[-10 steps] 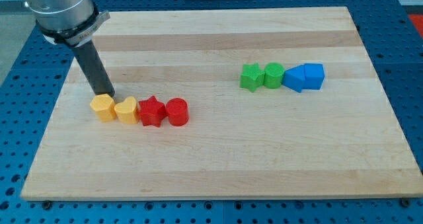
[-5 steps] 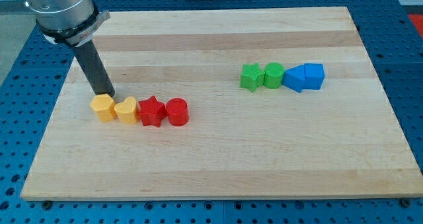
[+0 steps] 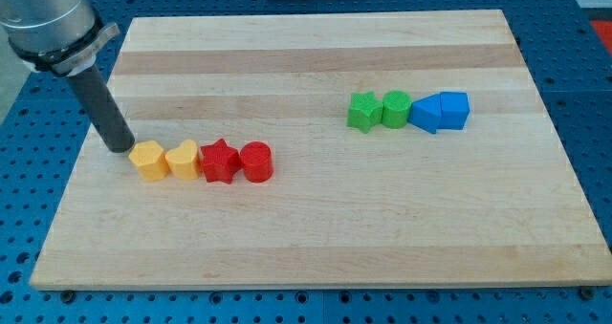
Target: Place the hexagon to the left of the heart
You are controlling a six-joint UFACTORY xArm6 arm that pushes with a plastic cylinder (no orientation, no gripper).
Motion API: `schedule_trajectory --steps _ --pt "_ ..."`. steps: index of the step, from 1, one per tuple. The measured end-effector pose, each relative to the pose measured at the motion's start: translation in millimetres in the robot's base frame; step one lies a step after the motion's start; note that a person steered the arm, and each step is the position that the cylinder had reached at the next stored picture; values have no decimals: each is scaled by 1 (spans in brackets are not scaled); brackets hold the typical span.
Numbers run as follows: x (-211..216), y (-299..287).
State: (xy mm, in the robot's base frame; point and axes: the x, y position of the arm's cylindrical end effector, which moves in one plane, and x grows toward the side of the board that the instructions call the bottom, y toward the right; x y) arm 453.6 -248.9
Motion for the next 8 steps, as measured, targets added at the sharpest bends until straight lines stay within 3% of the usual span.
schedule_trajectory --steps 3,8 --pt "36 0" --pt "36 8"
